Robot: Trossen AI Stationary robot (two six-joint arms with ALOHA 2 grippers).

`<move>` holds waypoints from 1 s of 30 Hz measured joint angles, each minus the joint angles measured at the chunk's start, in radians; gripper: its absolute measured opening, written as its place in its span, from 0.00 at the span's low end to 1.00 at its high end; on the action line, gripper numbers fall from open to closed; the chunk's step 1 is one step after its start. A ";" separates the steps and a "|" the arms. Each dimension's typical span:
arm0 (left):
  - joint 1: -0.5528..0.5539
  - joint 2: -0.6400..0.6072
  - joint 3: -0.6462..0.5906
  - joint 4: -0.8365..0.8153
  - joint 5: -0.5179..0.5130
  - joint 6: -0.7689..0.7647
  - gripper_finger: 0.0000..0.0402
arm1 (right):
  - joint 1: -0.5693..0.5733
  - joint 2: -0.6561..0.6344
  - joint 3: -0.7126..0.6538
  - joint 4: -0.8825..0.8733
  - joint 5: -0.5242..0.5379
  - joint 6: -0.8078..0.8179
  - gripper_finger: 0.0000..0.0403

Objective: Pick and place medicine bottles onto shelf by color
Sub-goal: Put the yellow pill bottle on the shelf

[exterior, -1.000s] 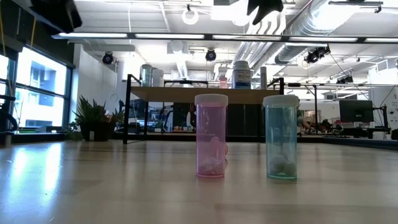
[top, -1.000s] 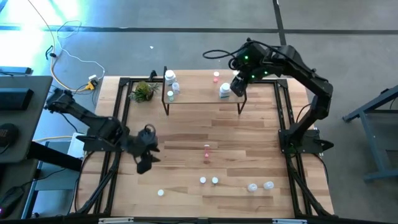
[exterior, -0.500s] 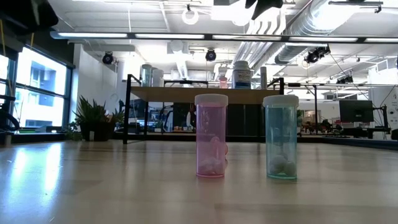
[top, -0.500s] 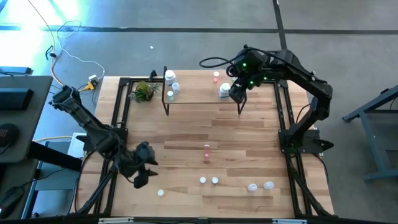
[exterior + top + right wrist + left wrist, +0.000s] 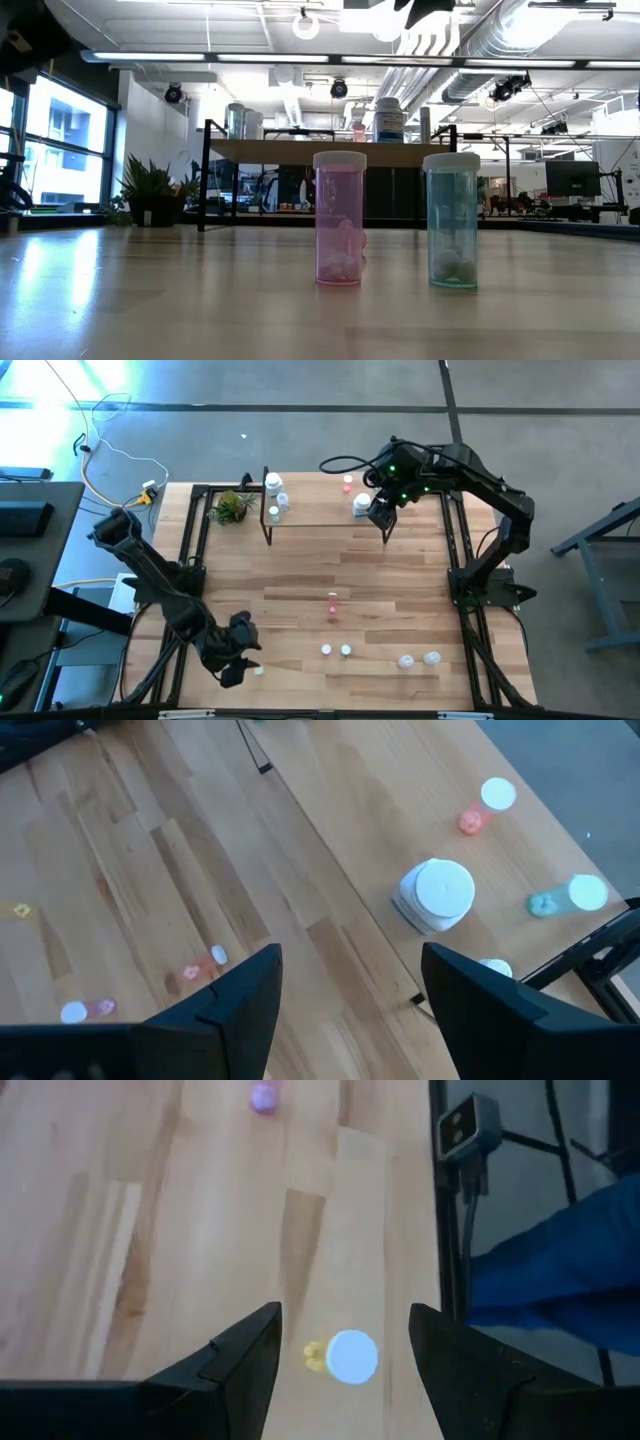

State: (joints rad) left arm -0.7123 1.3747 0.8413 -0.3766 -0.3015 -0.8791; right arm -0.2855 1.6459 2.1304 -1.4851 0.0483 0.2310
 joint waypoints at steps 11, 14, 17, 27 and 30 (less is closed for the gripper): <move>-0.042 0.067 0.000 0.046 0.004 0.034 0.52 | 0.000 0.000 0.000 0.000 0.000 0.008 0.58; -0.042 0.085 0.000 0.056 0.003 0.042 0.52 | 0.000 0.000 0.000 0.000 0.000 0.008 0.58; -0.041 0.110 0.000 0.076 0.003 0.053 0.52 | 0.000 0.000 0.000 0.000 0.000 0.008 0.58; -0.044 0.155 0.000 0.103 0.025 0.087 0.52 | 0.000 0.000 0.000 0.000 0.000 0.008 0.58; -0.044 0.165 0.000 0.115 0.025 0.088 0.52 | 0.000 0.000 0.000 0.000 0.000 0.008 0.58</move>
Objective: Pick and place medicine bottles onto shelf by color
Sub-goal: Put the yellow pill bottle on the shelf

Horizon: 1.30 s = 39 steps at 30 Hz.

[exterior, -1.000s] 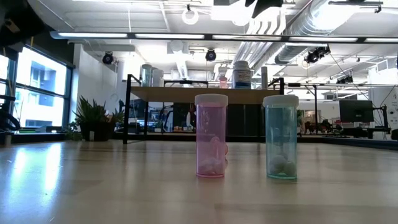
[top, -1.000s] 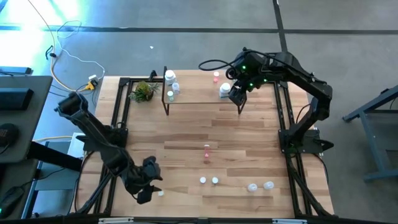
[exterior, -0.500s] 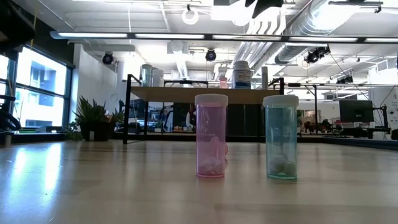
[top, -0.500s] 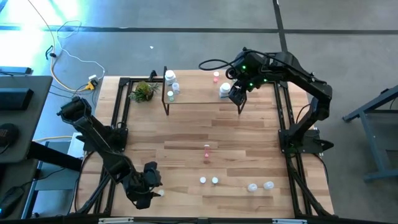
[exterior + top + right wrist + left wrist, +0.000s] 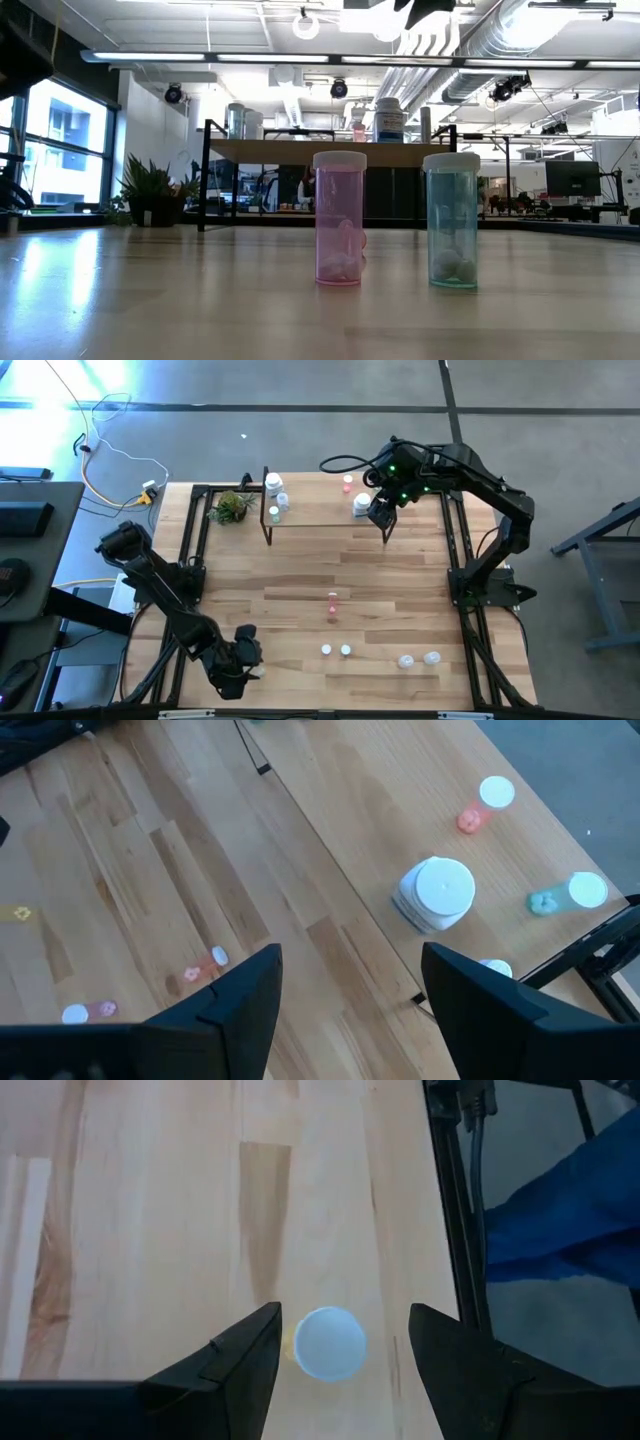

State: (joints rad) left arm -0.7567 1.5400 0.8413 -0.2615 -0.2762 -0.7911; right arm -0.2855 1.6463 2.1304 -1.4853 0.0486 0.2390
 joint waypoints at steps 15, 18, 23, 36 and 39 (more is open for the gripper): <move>0.001 0.079 -0.001 0.003 0.000 -0.017 0.52 | 0.000 0.000 -0.001 0.000 0.000 0.000 0.58; 0.001 0.091 0.000 0.024 -0.004 -0.033 0.52 | 0.000 0.000 -0.001 0.000 0.000 0.000 0.58; 0.001 0.098 0.000 0.026 -0.004 -0.035 0.49 | 0.000 0.000 -0.001 0.000 0.000 0.000 0.58; 0.010 0.097 0.000 0.028 0.015 -0.041 0.24 | 0.000 0.000 -0.001 0.000 0.000 0.003 0.58; 0.030 0.096 0.000 0.030 0.047 -0.044 0.25 | 0.000 0.000 -0.001 0.000 0.000 0.011 0.58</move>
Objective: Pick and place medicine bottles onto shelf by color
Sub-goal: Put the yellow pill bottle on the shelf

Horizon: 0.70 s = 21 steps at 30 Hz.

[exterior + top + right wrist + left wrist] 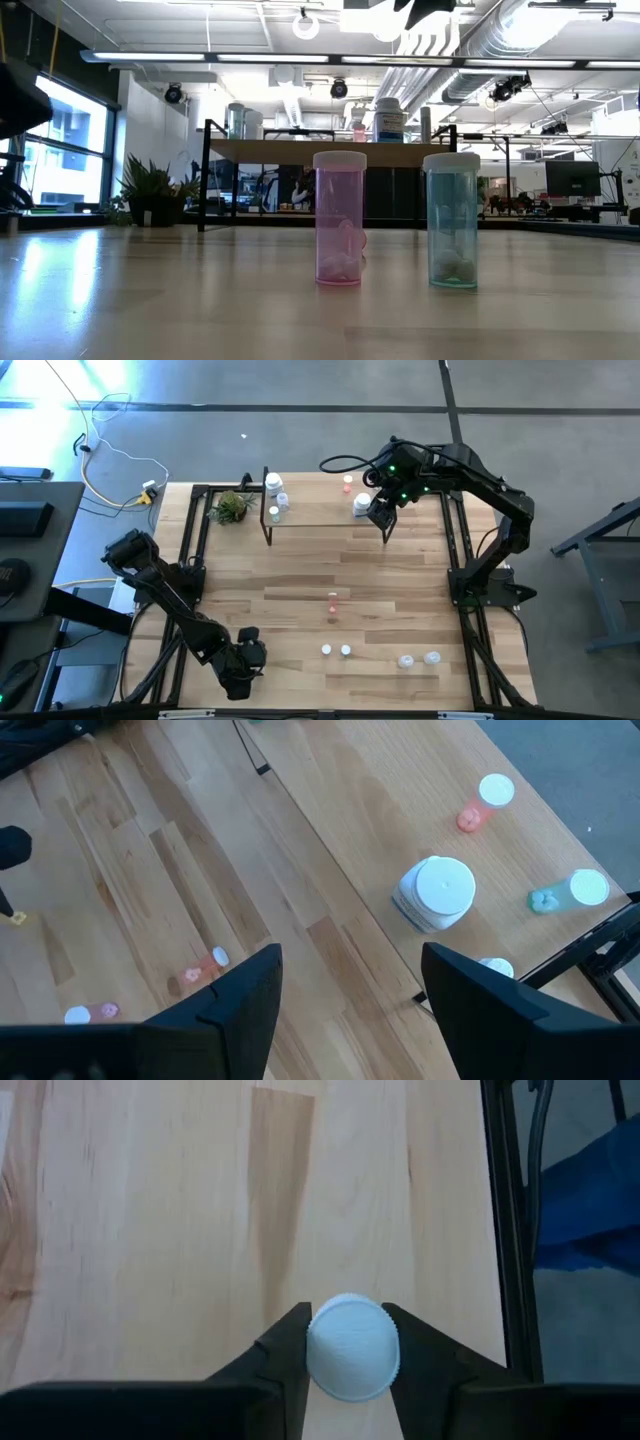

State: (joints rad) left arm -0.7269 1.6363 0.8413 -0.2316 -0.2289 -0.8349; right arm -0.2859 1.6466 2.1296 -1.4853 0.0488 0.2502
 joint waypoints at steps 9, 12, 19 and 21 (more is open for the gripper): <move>0.089 -0.028 0.000 -0.014 0.045 0.083 0.27 | 0.000 0.000 0.000 0.000 0.000 -0.018 0.58; 0.122 -0.064 0.000 -0.019 0.046 0.130 0.26 | 0.000 0.000 0.000 0.000 0.000 -0.023 0.58; 0.215 -0.166 0.000 -0.099 0.046 0.216 0.27 | 0.000 0.000 0.000 0.000 0.000 -0.034 0.58; 0.246 -0.201 0.000 -0.110 0.046 0.236 0.27 | 0.000 0.000 0.000 0.000 0.000 -0.034 0.58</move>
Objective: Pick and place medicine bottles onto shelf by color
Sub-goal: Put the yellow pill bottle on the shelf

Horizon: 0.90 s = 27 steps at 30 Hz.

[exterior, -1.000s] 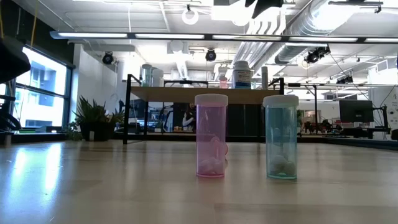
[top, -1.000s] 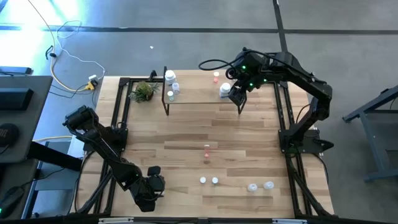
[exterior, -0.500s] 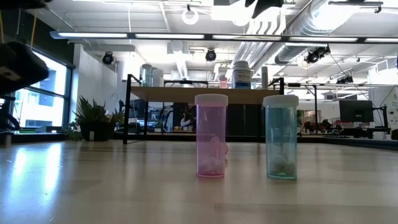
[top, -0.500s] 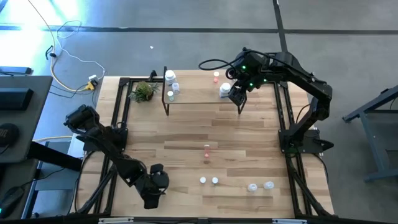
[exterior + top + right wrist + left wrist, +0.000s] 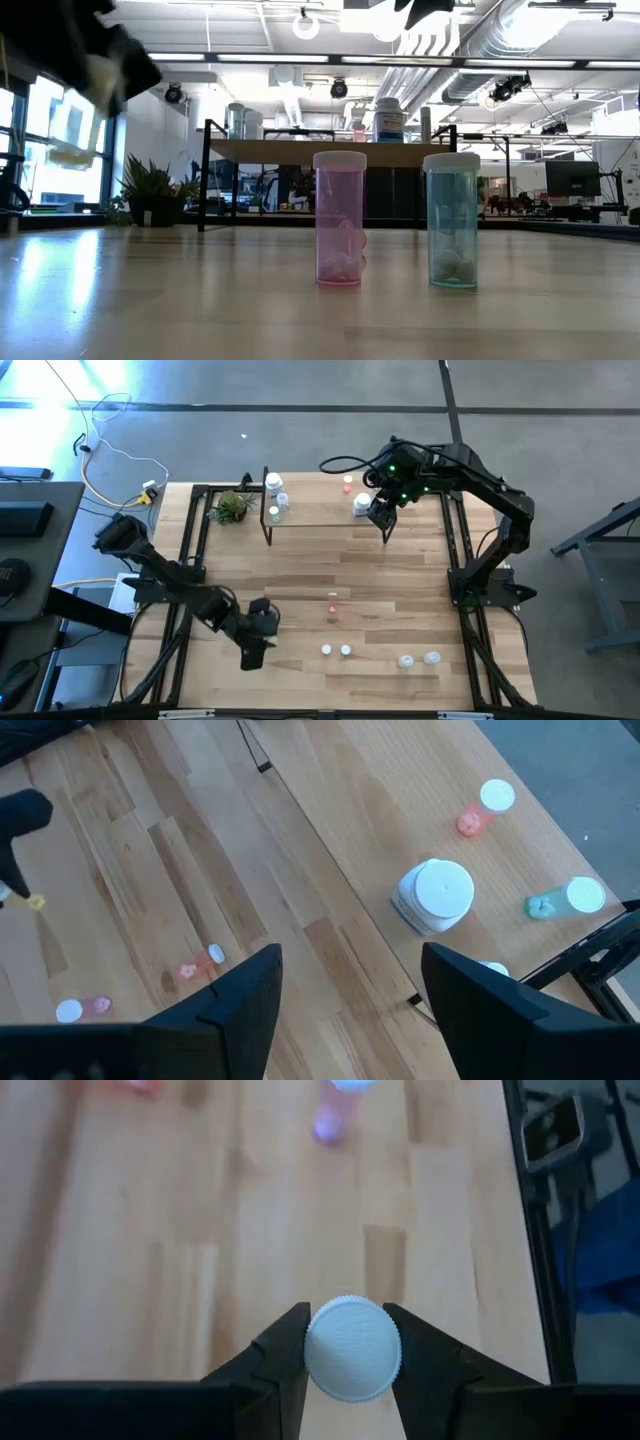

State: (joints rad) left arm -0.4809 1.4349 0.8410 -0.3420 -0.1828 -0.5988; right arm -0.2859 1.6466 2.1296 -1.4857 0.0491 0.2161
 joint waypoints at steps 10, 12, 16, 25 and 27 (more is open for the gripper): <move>0.191 -0.190 0.001 -0.083 0.002 0.136 0.27 | 0.000 0.000 0.000 0.000 0.000 0.000 0.58; 0.237 -0.233 0.000 -0.105 0.002 0.167 0.27 | 0.000 0.000 0.000 0.000 0.003 0.000 0.58; 0.347 -0.297 0.040 -0.187 0.002 0.246 0.27 | 0.000 0.000 0.000 0.000 0.007 0.010 0.58; 0.653 -0.320 0.258 -0.380 0.002 0.477 0.27 | -0.001 0.002 0.000 0.001 0.011 0.000 0.58; 0.721 -0.312 0.300 -0.392 0.008 0.520 0.27 | -0.001 0.002 0.000 0.001 0.028 0.000 0.58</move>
State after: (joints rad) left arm 0.2404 1.1224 1.1406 -0.7336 -0.1750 -0.0789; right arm -0.2867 1.6482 2.1296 -1.4848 0.0768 0.2161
